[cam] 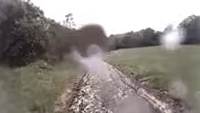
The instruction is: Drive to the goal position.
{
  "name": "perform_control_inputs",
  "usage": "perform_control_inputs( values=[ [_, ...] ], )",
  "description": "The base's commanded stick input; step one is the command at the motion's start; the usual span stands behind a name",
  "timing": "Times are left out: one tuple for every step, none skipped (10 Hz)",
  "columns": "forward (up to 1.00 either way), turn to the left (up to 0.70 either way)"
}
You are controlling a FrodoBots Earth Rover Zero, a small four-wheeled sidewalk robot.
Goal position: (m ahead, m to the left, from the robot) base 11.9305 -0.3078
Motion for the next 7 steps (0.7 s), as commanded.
perform_control_inputs(
  values=[
    [0.85,0.00],
    [0.85,0.00],
    [0.85,0.00],
    [0.85,0.00],
    [0.85,0.00],
    [0.85,0.00],
    [0.85,0.00]
  ],
)
